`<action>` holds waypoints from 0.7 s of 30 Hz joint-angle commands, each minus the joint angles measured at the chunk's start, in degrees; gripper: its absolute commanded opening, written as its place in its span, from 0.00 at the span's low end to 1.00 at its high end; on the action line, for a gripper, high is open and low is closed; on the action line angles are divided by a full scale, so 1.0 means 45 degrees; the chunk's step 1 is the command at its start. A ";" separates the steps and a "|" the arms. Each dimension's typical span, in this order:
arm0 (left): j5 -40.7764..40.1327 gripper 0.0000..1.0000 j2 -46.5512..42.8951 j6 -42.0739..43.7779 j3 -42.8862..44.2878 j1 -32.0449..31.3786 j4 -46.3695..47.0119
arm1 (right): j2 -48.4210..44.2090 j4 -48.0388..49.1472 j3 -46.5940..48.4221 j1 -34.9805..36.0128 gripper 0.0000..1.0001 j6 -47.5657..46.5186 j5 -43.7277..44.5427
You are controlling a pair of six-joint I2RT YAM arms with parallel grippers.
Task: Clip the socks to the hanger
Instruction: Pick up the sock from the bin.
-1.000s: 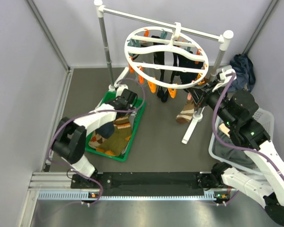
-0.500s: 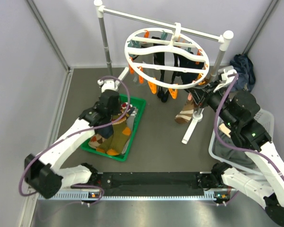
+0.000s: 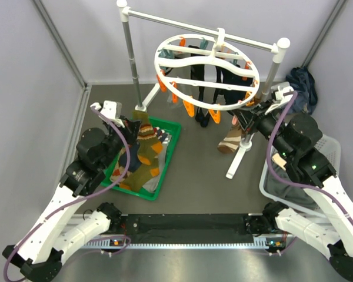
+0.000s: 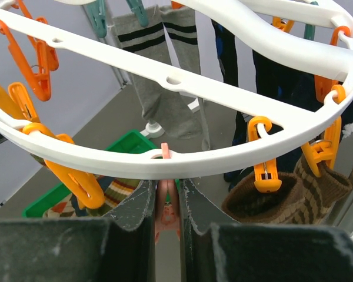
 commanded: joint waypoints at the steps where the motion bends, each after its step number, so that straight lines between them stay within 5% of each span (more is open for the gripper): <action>1: 0.2860 0.00 0.0164 0.0082 0.0575 0.0028 0.0920 | -0.0051 0.0156 -0.0153 -0.0014 0.00 0.0304 -0.0354; 9: 0.5425 0.00 0.0984 -0.0877 -0.0381 -0.1159 0.3631 | -0.0110 0.0176 -0.0153 -0.0034 0.00 0.0480 -0.0432; 15: 0.3378 0.00 0.2428 0.0641 -0.0207 -0.4435 0.4923 | -0.0090 0.0429 -0.0250 -0.0014 0.00 0.0793 -0.0667; 21: 0.2378 0.00 0.4206 0.1152 0.0009 -0.6179 0.6777 | -0.0149 0.0624 -0.0367 -0.0034 0.00 0.1125 -0.0842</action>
